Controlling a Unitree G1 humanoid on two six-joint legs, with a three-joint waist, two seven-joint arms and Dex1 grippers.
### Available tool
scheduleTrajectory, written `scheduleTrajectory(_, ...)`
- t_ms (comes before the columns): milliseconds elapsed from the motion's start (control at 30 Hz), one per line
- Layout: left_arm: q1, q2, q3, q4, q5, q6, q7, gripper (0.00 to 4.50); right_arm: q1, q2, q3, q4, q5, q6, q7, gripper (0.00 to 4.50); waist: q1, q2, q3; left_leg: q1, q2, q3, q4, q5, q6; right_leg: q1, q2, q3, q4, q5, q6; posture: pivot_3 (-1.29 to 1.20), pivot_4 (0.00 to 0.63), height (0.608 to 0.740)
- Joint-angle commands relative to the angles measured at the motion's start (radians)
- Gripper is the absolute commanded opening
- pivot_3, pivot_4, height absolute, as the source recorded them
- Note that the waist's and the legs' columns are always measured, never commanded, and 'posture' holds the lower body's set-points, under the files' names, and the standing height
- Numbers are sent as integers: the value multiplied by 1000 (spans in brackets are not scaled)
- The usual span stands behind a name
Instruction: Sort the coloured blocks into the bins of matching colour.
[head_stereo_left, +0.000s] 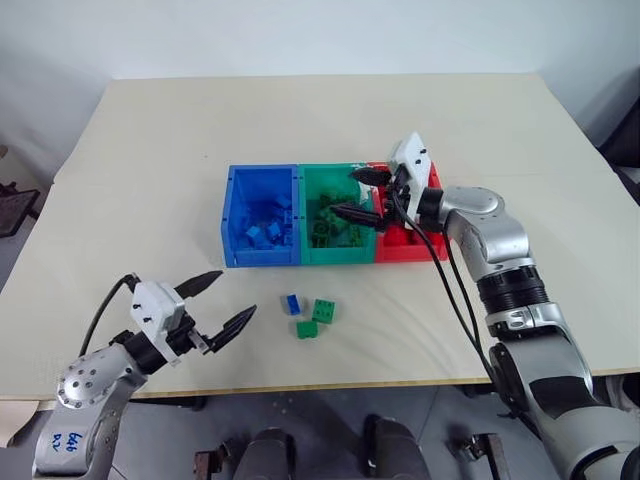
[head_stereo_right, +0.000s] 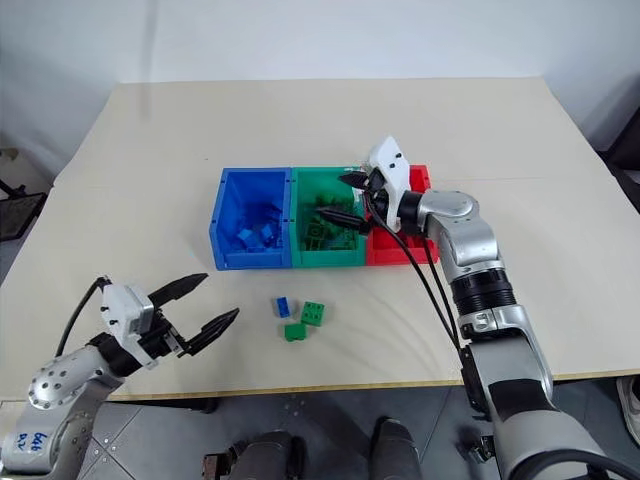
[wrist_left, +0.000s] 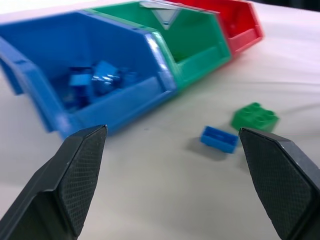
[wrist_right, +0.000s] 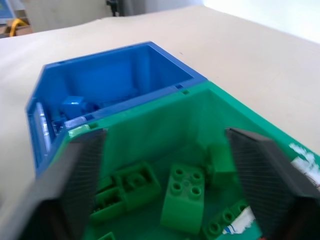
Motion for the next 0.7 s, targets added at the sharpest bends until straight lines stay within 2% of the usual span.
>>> scheduleTrajectory(33,-11,91,75,48,-10,-17,-79,4500,156,-87,-90,-235,116,-95,170,4479,12,0,0,-1,0,-2,0,0,0,0,0,-2,-1,0,0,0,150,740)
scheduleTrajectory(200,-11,218,89,184,15,-82,-238,4500,412,-221,-149,-490,217,-56,282,4479,9,0,0,-1,0,0,-1,-1,0,0,0,-3,-3,0,0,0,150,740)
scheduleTrajectory(333,-51,281,54,270,47,-105,-316,4500,626,-316,-221,-607,208,-153,327,4479,10,0,0,0,1,2,-1,-1,0,0,0,-2,-3,0,0,0,150,740)
scheduleTrajectory(533,-124,294,-63,206,60,-46,-344,4500,744,-362,-270,-643,233,-139,312,4479,10,0,0,2,1,5,0,-1,1,1,0,1,-3,0,0,0,150,740)
scheduleTrajectory(633,-329,226,-295,38,90,104,-303,4500,806,-357,-298,-671,240,-106,257,4479,31,0,1,2,1,4,0,-1,1,1,0,1,-2,0,0,0,150,740)
scheduleTrajectory(700,-450,187,-397,-4,128,212,-265,4500,847,-363,-309,-698,246,-96,243,4479,44,-1,0,0,0,4,4,-1,1,2,-1,0,-2,0,0,0,150,740)
